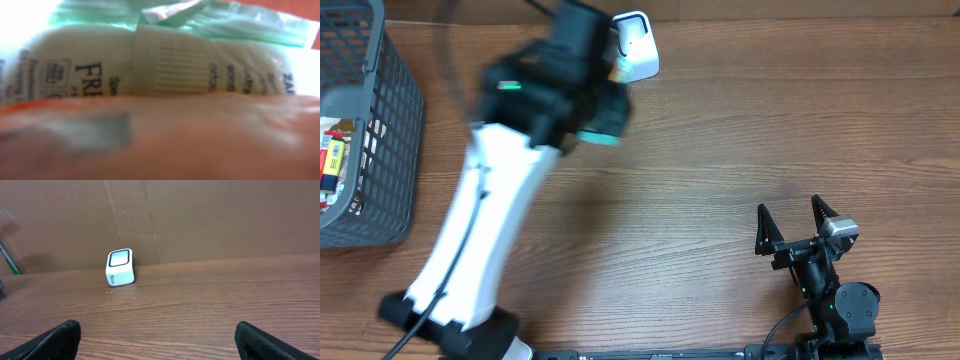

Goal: Scan the item barcode
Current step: 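Lift the wipe pack out and carry it toward the table center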

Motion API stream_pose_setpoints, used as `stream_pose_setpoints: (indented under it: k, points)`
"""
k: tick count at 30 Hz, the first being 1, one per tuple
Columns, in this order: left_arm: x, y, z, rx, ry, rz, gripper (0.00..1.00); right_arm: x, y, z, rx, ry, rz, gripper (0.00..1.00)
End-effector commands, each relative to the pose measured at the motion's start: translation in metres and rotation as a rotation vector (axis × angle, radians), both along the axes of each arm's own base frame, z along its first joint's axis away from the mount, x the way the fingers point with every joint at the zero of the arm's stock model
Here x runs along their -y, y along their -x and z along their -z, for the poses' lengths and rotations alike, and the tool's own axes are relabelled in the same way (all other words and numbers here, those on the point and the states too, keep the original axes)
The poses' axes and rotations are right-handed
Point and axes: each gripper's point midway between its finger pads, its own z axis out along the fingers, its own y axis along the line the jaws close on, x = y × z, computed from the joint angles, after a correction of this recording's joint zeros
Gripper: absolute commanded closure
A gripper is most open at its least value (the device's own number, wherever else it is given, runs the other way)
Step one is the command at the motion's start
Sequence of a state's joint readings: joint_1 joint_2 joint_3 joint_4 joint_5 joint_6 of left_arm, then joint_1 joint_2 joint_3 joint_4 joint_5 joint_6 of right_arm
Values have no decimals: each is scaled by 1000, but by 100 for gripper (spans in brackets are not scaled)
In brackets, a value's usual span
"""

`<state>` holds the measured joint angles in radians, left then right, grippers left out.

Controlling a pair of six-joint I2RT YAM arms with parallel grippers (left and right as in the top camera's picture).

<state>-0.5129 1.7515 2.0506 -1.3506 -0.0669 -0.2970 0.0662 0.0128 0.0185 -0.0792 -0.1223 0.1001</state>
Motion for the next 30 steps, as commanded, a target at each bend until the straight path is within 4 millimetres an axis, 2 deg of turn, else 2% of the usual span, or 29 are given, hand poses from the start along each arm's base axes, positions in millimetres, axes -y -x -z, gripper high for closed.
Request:
stream_pose_setpoints:
  k: [1,6,7,9,12,15,21,25,30]
  points:
    - [45,9,43,-73,-26,31,65,3,-1,2,4,7,16,0]
    - [106,24,109,-171,-91,132,64,3,-1,2,4,7,16,0]
    - [112,26,117,-182,-100,144,64,3,-1,2,4,7,16,0]
    - [139,36,149,-225,-120,185,63,3,-1,2,4,7,16,0]
    - [165,47,177,-273,-99,239,61,3,-1,2,4,7,16,0]
    - [186,54,195,-315,-54,271,61,3,-1,2,4,7,16,0]
    - [197,55,209,-323,-41,240,62,3,-1,2,4,7,16,0]
    - [200,57,214,-297,-77,242,55,3,-1,2,4,7,16,0]
    - [203,63,231,-291,-131,253,54,3,-1,2,4,7,16,0]
